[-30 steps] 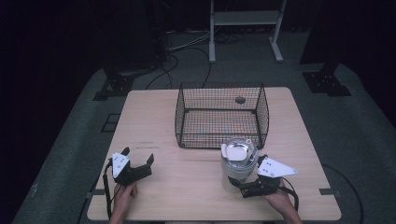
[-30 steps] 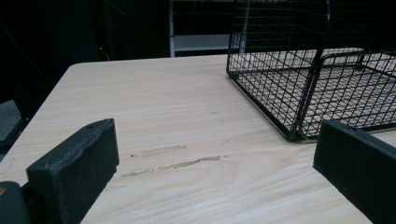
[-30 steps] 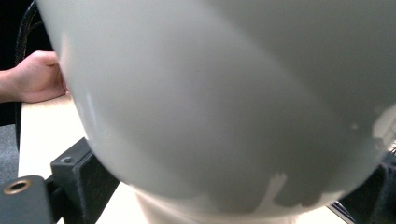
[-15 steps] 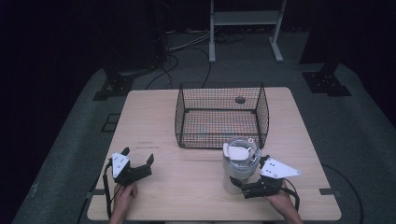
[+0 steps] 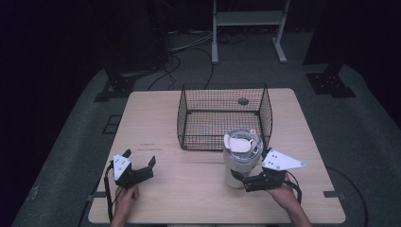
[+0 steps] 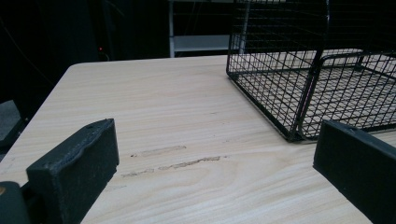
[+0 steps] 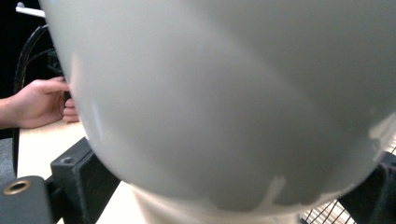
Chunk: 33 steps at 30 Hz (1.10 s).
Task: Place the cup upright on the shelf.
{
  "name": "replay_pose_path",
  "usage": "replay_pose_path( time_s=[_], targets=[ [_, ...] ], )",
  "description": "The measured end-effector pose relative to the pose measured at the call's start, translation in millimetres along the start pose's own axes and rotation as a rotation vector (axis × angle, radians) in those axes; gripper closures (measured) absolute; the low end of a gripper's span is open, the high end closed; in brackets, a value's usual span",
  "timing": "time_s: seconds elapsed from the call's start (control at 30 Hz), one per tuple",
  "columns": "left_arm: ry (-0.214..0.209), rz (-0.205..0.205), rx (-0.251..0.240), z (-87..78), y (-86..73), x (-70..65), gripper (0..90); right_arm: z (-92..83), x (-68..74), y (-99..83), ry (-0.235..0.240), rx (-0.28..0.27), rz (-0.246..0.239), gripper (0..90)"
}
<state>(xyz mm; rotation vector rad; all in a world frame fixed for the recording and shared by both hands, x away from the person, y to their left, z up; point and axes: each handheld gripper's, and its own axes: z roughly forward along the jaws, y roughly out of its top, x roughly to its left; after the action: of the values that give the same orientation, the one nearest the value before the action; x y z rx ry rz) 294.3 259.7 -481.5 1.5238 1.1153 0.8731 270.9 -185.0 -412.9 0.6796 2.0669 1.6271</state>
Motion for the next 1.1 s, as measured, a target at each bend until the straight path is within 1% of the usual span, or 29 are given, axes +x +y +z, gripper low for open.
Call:
replay_pose_path(
  time_s=[0.03, 0.13, 0.23, 0.27, 0.33, 0.4, 0.43, 0.47, 0.57, 0.6, 0.63, 0.67, 0.7, 0.73, 0.8, 0.93, 1.0, 1.1],
  targets=[
    [-0.001, 0.000, 0.003, -0.3, 0.2, 0.1, 0.0, 1.7, -1.8, 5.2, 0.001, -0.003, 0.000, 6.2],
    [0.000, -0.002, 0.001, -0.2, 0.1, 0.0, 0.0, 2.7, -2.9, 9.4, 0.002, -0.007, 0.007, 6.2],
    [-0.001, -0.004, 0.000, -0.2, 0.1, 0.0, 0.0, 4.8, -5.7, 17.5, 0.002, -0.016, 0.002, 6.2],
    [0.000, -0.004, 0.000, -0.2, 0.1, 0.1, 0.0, 6.0, -6.6, 23.7, -0.004, -0.016, -0.005, 6.2],
    [-0.001, -0.003, 0.000, -0.2, 0.1, 0.1, 0.0, 6.6, -7.3, 26.0, -0.006, -0.018, -0.012, 6.2],
    [-0.001, -0.002, 0.000, -0.2, 0.1, 0.2, 0.0, 7.9, -10.0, 36.4, -0.002, -0.025, -0.017, 6.2],
    [-0.001, -0.002, 0.000, -0.2, 0.1, 0.2, 0.0, 7.9, -10.0, 36.4, -0.002, -0.025, -0.017, 6.2],
    [0.000, -0.001, 0.001, -0.3, 0.1, 0.2, 0.0, 8.8, -12.6, 42.1, -0.002, -0.034, -0.018, 6.2],
    [-0.001, -0.002, -0.001, -0.2, 0.1, 0.3, 0.0, 9.8, -14.1, 47.5, -0.005, -0.041, -0.019, 6.2],
    [-0.001, -0.002, -0.001, -0.3, 0.1, 0.3, 0.0, 11.0, -16.1, 55.6, -0.006, -0.049, -0.028, 6.2],
    [-0.001, -0.002, -0.001, -0.3, 0.1, 0.3, 0.0, 11.0, -16.1, 55.6, -0.006, -0.049, -0.028, 6.2],
    [-0.001, -0.003, 0.000, -0.4, 0.1, 0.4, 0.0, 13.1, -17.8, 63.7, -0.002, -0.057, -0.031, 6.2],
    [-0.001, -0.003, 0.000, -0.4, 0.1, 0.4, 0.0, 13.1, -17.8, 63.7, -0.002, -0.057, -0.031, 6.2],
    [-0.001, -0.002, -0.001, -0.4, 0.1, 0.5, 0.0, 16.1, -20.4, 71.9, 0.002, -0.062, -0.038, 6.2],
    [-0.001, -0.003, -0.002, -0.4, 0.1, 0.5, 0.0, 17.3, -21.5, 74.8, 0.003, -0.061, -0.038, 6.2],
    [-0.001, -0.004, -0.001, -0.6, 0.1, 0.6, 0.0, 29.0, -31.6, 91.7, 0.012, -0.075, -0.029, 6.2],
    [-0.001, -0.004, -0.001, -0.7, 0.1, 0.7, 0.0, 31.7, -33.8, 94.5, 0.012, -0.074, -0.027, 6.2],
    [-0.001, -0.005, -0.005, -0.7, 0.0, 0.8, 0.0, 41.3, -40.2, 102.5, 0.005, -0.071, -0.028, 6.1]
  ],
)
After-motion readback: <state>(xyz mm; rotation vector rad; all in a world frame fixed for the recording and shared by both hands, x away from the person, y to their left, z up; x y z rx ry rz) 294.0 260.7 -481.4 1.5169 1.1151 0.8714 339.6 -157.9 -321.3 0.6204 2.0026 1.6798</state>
